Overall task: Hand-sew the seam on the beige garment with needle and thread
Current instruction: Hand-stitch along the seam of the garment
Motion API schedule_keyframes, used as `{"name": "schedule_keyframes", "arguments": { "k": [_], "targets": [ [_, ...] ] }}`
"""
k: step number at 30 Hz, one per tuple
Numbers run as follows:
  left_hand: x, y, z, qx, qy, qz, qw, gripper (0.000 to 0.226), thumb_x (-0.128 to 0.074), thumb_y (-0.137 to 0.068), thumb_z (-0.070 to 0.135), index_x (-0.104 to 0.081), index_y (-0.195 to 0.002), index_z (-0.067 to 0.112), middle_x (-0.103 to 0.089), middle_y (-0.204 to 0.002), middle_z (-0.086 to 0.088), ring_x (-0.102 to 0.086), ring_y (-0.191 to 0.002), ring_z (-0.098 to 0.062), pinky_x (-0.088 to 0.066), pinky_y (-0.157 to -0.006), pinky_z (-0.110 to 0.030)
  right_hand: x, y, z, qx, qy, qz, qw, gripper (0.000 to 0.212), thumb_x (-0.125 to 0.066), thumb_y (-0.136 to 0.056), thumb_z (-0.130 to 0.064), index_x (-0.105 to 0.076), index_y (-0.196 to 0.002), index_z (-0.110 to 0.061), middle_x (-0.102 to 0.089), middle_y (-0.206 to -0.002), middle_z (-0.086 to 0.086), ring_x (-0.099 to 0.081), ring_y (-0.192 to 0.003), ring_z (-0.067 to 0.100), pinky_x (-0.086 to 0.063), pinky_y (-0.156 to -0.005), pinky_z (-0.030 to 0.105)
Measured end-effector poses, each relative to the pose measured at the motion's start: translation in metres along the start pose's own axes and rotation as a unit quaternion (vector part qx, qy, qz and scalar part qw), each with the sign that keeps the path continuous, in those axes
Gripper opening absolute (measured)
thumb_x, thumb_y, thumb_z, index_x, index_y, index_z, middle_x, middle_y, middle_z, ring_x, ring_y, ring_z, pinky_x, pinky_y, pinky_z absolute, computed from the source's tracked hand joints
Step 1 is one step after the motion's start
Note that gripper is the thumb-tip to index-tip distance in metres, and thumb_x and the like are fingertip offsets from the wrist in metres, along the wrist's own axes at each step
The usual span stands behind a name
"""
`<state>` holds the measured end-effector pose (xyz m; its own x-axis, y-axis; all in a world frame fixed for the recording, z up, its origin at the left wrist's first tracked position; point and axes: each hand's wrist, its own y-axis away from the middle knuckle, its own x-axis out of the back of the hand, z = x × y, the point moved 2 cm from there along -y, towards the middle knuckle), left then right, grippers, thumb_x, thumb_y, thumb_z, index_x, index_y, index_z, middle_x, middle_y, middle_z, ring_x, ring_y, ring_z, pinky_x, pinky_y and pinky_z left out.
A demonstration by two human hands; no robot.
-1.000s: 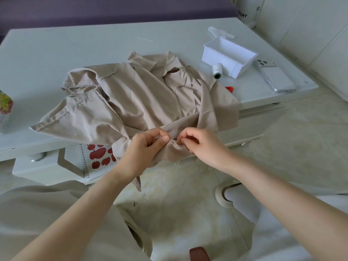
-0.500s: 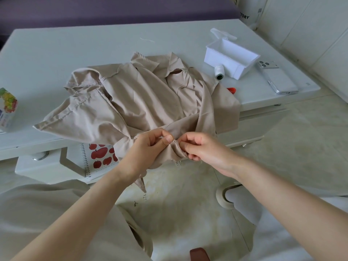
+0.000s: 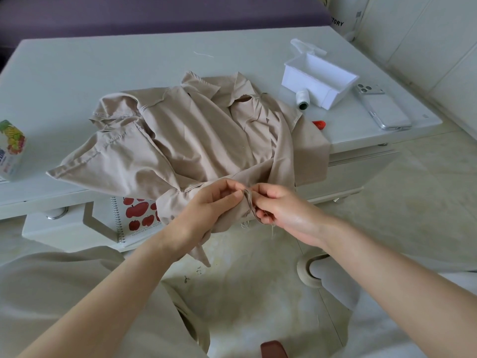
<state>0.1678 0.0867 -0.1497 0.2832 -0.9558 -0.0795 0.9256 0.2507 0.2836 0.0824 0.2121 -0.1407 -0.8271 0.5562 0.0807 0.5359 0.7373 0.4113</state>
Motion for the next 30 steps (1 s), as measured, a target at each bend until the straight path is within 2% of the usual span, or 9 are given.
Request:
{"name": "schedule_keyframes", "arguments": {
  "k": [4,9,13,15,18,21,24,27,30],
  "targets": [
    [0.0,-0.002,0.0,0.014,0.011,0.0,1.0,0.007,-0.055,-0.091,0.012,-0.058,-0.086,0.009,-0.055,-0.086,-0.017,-0.045,-0.086,-0.028,-0.033,-0.066,-0.03,0.001,0.0,0.0,0.013,0.0,-0.007,1.0,0.017,-0.046,-0.099,-0.008,-0.061,-0.093,-0.015,-0.049,-0.067,-0.007,-0.043,-0.056,0.0,-0.036,-0.055,0.014],
    [0.003,-0.004,-0.005,0.055,-0.016,0.001,0.998,0.009,-0.056,-0.093,0.014,-0.06,-0.091,0.006,-0.058,-0.085,-0.012,-0.05,-0.078,-0.02,-0.041,-0.061,-0.019,0.006,-0.003,0.002,0.025,0.03,0.016,0.999,0.018,-0.052,-0.095,-0.007,-0.063,-0.089,-0.019,-0.053,-0.062,-0.009,-0.047,-0.053,-0.001,-0.039,-0.054,0.011],
    [0.005,-0.006,-0.007,0.065,-0.005,-0.006,0.998,0.013,-0.054,-0.093,0.012,-0.062,-0.088,0.003,-0.062,-0.081,-0.009,-0.054,-0.069,-0.009,-0.042,-0.058,-0.013,0.008,-0.006,0.004,0.035,0.044,0.044,0.997,0.015,-0.053,-0.094,-0.007,-0.062,-0.096,-0.018,-0.062,-0.081,-0.004,-0.058,-0.068,0.001,-0.047,-0.064,0.013],
    [0.005,-0.006,-0.008,0.065,0.004,-0.016,0.998,0.018,-0.052,-0.094,0.012,-0.062,-0.093,-0.003,-0.065,-0.078,-0.006,-0.057,-0.068,-0.007,-0.043,-0.059,-0.01,0.007,-0.007,0.002,0.066,0.081,0.098,0.99,0.014,-0.053,-0.095,-0.007,-0.06,-0.102,-0.016,-0.063,-0.092,-0.007,-0.06,-0.079,0.0,-0.047,-0.07,0.009],
    [0.005,-0.007,-0.008,0.06,0.021,-0.016,0.998,0.018,-0.049,-0.096,0.011,-0.06,-0.094,-0.003,-0.066,-0.064,0.002,-0.057,-0.057,-0.002,-0.041,-0.054,-0.008,0.007,-0.001,-0.005,0.186,0.166,0.203,0.947,0.014,-0.055,-0.093,-0.009,-0.062,-0.103,-0.016,-0.061,-0.1,-0.007,-0.054,-0.082,-0.004,-0.04,-0.074,0.005],
    [0.006,-0.006,-0.006,0.063,0.017,0.002,0.998,0.025,-0.05,-0.096,0.015,-0.06,-0.1,-0.007,-0.07,-0.083,-0.014,-0.06,-0.077,-0.013,-0.046,-0.066,-0.012,0.003,0.003,-0.007,0.275,0.234,0.175,0.916,0.015,-0.063,-0.088,-0.014,-0.065,-0.102,-0.018,-0.057,-0.102,-0.003,-0.055,-0.088,0.006,-0.043,-0.08,0.013],
    [0.007,-0.004,-0.004,0.066,0.029,0.014,0.997,0.032,-0.058,-0.092,0.021,-0.062,-0.108,-0.006,-0.065,-0.107,-0.029,-0.052,-0.091,-0.029,-0.037,-0.078,-0.031,-0.003,0.001,-0.005,0.311,0.277,0.141,0.898,0.015,-0.065,-0.083,-0.019,-0.069,-0.098,-0.018,-0.056,-0.096,-0.009,-0.056,-0.089,0.008,-0.046,-0.083,0.021],
    [0.007,-0.001,-0.001,0.064,0.02,0.01,0.998,0.036,-0.066,-0.083,0.028,-0.065,-0.105,-0.001,-0.062,-0.109,-0.033,-0.042,-0.094,-0.029,-0.027,-0.075,-0.033,-0.006,-0.001,-0.007,0.336,0.278,0.147,0.888,0.008,-0.067,-0.083,-0.015,-0.071,-0.091,-0.015,-0.057,-0.089,-0.011,-0.055,-0.084,0.005,-0.045,-0.079,0.019],
    [0.006,-0.001,-0.001,0.062,0.006,-0.001,0.998,0.032,-0.062,-0.089,0.019,-0.061,-0.108,-0.007,-0.061,-0.111,-0.034,-0.05,-0.094,-0.031,-0.033,-0.083,-0.039,-0.007,0.0,-0.01,0.363,0.287,0.15,0.874,0.005,-0.067,-0.083,-0.012,-0.07,-0.081,-0.009,-0.06,-0.084,-0.004,-0.057,-0.083,0.009,-0.044,-0.078,0.021]
  ]
}}
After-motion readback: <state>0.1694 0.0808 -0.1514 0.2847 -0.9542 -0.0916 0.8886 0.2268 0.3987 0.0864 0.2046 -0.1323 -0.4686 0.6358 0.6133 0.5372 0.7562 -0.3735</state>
